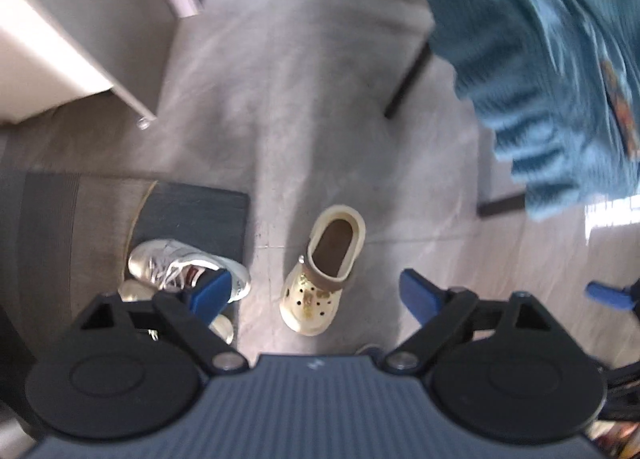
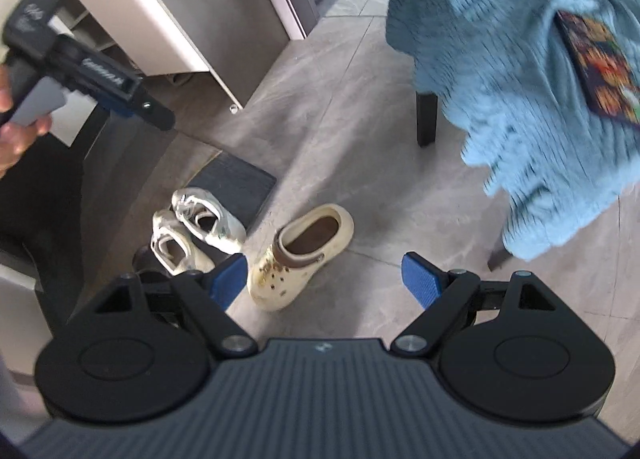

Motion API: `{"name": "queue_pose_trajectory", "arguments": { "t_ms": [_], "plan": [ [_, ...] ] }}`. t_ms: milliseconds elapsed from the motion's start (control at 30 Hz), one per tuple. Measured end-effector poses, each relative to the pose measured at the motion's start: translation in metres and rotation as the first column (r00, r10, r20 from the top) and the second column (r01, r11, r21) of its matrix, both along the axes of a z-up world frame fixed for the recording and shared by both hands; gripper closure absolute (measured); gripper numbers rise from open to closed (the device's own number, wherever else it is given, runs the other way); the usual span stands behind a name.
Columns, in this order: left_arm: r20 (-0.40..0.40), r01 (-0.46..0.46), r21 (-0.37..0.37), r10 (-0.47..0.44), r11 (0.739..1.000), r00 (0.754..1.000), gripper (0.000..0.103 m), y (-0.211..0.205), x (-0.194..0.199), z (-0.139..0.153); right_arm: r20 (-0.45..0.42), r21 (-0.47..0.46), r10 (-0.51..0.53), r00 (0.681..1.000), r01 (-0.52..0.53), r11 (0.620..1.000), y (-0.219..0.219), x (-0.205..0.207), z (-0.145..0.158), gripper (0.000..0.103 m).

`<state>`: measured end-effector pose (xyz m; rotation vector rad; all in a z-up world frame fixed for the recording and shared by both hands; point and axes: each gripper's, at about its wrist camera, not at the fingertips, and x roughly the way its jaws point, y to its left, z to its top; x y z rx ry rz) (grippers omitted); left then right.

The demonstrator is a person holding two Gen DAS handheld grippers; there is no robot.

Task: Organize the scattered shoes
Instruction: 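Lower the clog onto the floor with the left gripper and open, then grasp the beige clog on the floor by its rim with the right gripper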

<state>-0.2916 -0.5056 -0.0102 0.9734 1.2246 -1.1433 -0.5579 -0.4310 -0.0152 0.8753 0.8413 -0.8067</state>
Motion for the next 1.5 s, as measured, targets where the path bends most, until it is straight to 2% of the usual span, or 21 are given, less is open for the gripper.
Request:
{"name": "queue_pose_trajectory", "arguments": {
  "t_ms": [100, 233, 333, 400, 467, 600, 667, 767, 833, 967, 1000, 1067, 1133, 1167, 1233, 1300, 1400, 1500],
  "plan": [
    [-0.006, -0.103, -0.035, 0.103, 0.994, 0.995, 0.010, 0.028, 0.023, 0.010, -0.005, 0.030, -0.005, 1.000, 0.005, 1.000, -0.009, 0.023, -0.003, 0.017],
    [0.010, -0.209, -0.042, 0.210, 0.977, 0.978, 0.010, 0.074, 0.049, 0.015, -0.009, 0.038, 0.116, 0.993, -0.116, 0.993, -0.015, 0.068, 0.001, 0.017],
    [0.039, -0.290, -0.042, 0.291, 0.956, 0.956, 0.011, 0.114, 0.066, 0.016, 0.012, 0.073, 0.205, 0.979, -0.206, 0.976, -0.013, 0.098, 0.000, 0.017],
    [0.034, -0.370, -0.040, 0.371, 0.928, 0.928, 0.011, 0.157, 0.089, 0.013, 0.013, 0.096, 0.235, 0.972, -0.235, 0.967, -0.011, 0.110, -0.003, 0.017],
    [0.030, -0.460, -0.035, 0.461, 0.887, 0.887, 0.011, 0.197, 0.107, 0.014, 0.014, 0.113, 0.266, 0.964, -0.266, 0.957, -0.007, 0.123, -0.003, 0.017],
    [0.010, -0.645, -0.045, 0.646, 0.763, 0.764, 0.010, 0.272, 0.125, 0.038, 0.006, 0.107, 0.350, 0.937, -0.349, 0.931, 0.008, 0.144, 0.018, 0.017],
    [0.024, -0.676, -0.055, 0.678, 0.735, 0.735, 0.009, 0.297, 0.119, 0.041, 0.041, 0.100, 0.368, 0.929, -0.370, 0.924, 0.009, 0.151, 0.035, 0.017],
    [0.053, -0.716, -0.061, 0.719, 0.695, 0.693, 0.009, 0.329, 0.106, 0.041, 0.062, 0.091, 0.383, 0.922, -0.387, 0.918, 0.007, 0.158, 0.035, 0.017],
    [0.059, -0.758, -0.047, 0.759, 0.650, 0.648, 0.009, 0.346, 0.095, 0.037, 0.040, 0.109, 0.404, 0.914, -0.406, 0.907, 0.004, 0.166, 0.020, 0.017],
    [0.089, -0.832, -0.035, 0.831, 0.554, 0.550, 0.009, 0.356, 0.063, 0.034, 0.037, 0.125, 0.505, 0.863, -0.505, 0.854, -0.003, 0.181, -0.010, 0.017],
    [0.092, -0.842, -0.036, 0.841, 0.538, 0.533, 0.009, 0.355, 0.056, 0.035, 0.033, 0.123, 0.531, 0.847, -0.530, 0.839, -0.005, 0.185, -0.017, 0.017],
    [0.095, -0.848, -0.042, 0.847, 0.528, 0.523, 0.009, 0.349, 0.046, 0.037, 0.026, 0.125, 0.567, 0.823, -0.565, 0.815, -0.008, 0.190, -0.029, 0.017],
    [0.103, -0.864, -0.069, 0.865, 0.498, 0.490, 0.009, 0.334, 0.020, 0.045, 0.020, 0.120, 0.621, 0.783, -0.619, 0.776, -0.014, 0.197, -0.042, 0.017],
    [0.091, -0.876, -0.070, 0.878, 0.477, 0.470, 0.009, 0.334, 0.017, 0.045, 0.016, 0.117, 0.647, 0.763, -0.644, 0.756, -0.017, 0.201, -0.049, 0.017],
    [0.066, -0.899, -0.071, 0.901, 0.432, 0.428, 0.009, 0.333, 0.011, 0.044, 0.003, 0.116, 0.670, 0.743, -0.665, 0.738, -0.023, 0.206, -0.059, 0.017],
    [0.048, -0.918, -0.065, 0.920, 0.392, 0.389, 0.009, 0.334, 0.006, 0.040, -0.005, 0.146, 0.650, 0.760, -0.643, 0.752, -0.031, 0.210, -0.075, 0.017],
    [0.048, -0.934, -0.066, 0.937, 0.350, 0.347, 0.009, 0.330, -0.008, 0.020, -0.014, 0.181, 0.627, 0.779, -0.615, 0.768, -0.039, 0.214, -0.110, 0.017],
    [0.056, -0.948, -0.074, 0.951, 0.309, 0.305, 0.009, 0.344, -0.018, 0.000, -0.040, 0.218, 0.616, 0.787, -0.594, 0.774, -0.043, 0.219, -0.145, 0.018]
  ]
}}
